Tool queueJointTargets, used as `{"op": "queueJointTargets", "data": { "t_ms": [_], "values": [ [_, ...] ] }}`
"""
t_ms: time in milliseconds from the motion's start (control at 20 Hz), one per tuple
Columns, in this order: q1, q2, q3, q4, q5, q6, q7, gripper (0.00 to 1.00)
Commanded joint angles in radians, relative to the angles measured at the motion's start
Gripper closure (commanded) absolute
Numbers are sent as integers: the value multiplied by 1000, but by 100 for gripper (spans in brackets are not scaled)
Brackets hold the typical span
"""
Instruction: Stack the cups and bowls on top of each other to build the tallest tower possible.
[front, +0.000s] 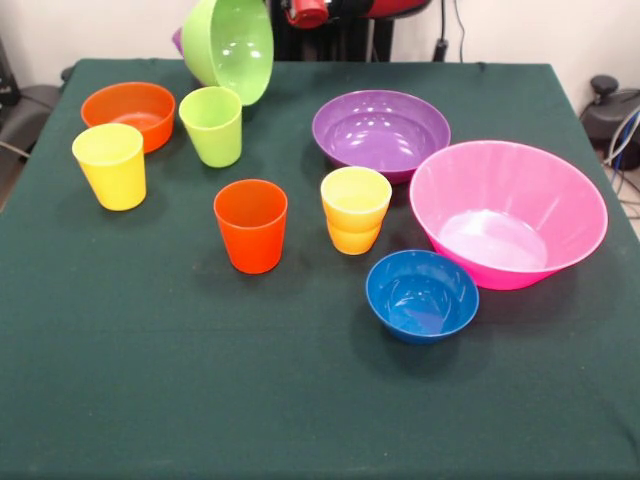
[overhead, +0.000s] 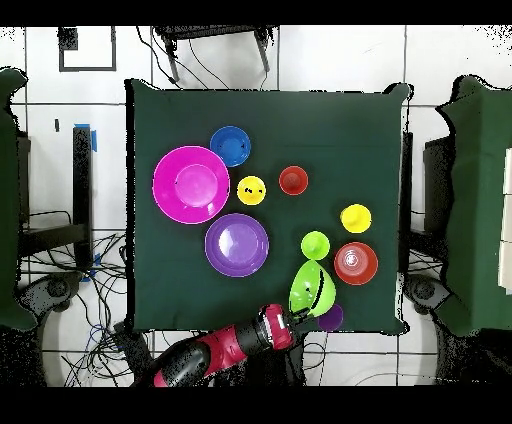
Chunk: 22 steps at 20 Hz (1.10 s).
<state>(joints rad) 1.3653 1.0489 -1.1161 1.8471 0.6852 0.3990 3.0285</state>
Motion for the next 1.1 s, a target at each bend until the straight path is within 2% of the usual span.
{"op": "queueJointTargets", "data": {
  "t_ms": [50, 600, 1100],
  "values": [
    [-32, 67, 26, -226, 24, 103, 199, 100],
    [-79, 121, -51, -333, 54, 206, 271, 100],
    [-102, 143, -79, -380, 72, 240, 306, 100]
  ]
}}
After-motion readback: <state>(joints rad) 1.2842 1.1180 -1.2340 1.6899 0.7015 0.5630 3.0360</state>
